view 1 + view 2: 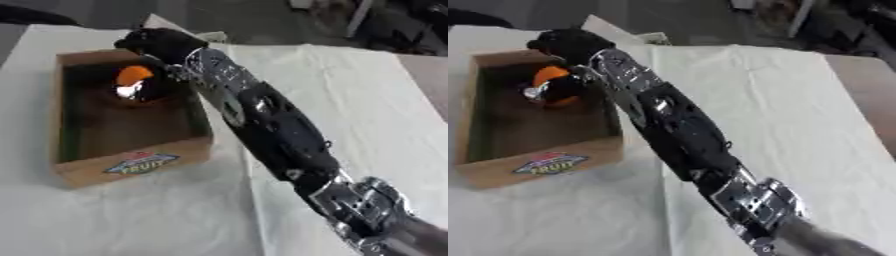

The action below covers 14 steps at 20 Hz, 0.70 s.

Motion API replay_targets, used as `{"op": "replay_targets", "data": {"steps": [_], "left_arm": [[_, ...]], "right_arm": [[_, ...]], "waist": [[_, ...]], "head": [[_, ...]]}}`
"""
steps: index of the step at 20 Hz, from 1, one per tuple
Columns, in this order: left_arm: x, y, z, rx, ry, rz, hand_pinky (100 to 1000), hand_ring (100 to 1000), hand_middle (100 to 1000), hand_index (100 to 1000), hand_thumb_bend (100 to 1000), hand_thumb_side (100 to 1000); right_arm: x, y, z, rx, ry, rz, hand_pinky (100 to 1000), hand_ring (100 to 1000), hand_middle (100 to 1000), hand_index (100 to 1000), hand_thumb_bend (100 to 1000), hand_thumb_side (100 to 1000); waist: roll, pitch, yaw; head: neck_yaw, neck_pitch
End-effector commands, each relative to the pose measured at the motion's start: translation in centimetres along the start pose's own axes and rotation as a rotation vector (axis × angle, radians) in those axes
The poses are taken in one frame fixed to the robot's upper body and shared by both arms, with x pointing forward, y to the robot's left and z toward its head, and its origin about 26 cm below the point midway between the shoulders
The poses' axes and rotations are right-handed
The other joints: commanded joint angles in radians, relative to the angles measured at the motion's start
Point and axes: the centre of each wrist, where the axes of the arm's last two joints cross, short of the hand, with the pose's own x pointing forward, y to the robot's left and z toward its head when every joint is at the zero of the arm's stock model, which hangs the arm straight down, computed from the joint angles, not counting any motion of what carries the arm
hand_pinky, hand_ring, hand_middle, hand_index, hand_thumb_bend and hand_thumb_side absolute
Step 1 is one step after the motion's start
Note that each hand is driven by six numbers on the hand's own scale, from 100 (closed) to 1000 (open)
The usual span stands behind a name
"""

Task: Pick up objects on the table and place them in the box.

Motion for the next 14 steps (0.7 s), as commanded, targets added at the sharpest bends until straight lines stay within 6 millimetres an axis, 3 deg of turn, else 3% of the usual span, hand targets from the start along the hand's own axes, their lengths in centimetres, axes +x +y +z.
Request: {"op": "replay_targets", "data": {"steps": [1,8,14], "left_arm": [[0.5,-0.1,-0.3,-0.012,-0.019,0.003,385,569,612,674,100,917],[0.4,0.0,-0.1,-0.009,-0.012,-0.003,385,569,612,673,100,918],[0.4,0.1,-0.1,-0.006,-0.01,-0.008,383,568,612,673,100,917]], "right_arm": [[-0.9,-3.1,0.9,-0.089,0.008,0.017,933,964,897,1000,331,1000],[-1.8,-6.1,2.7,-0.147,-0.045,-0.02,937,939,870,1000,215,1000],[-2.7,-7.2,3.8,-0.151,-0.072,-0.075,938,932,865,1000,218,1000]], "waist": [[0.012,-0.025,-0.003],[0.014,-0.028,-0.015],[0.015,-0.028,-0.021]], "head": [[0.005,-0.005],[0.042,0.013],[0.078,0.02]]}}
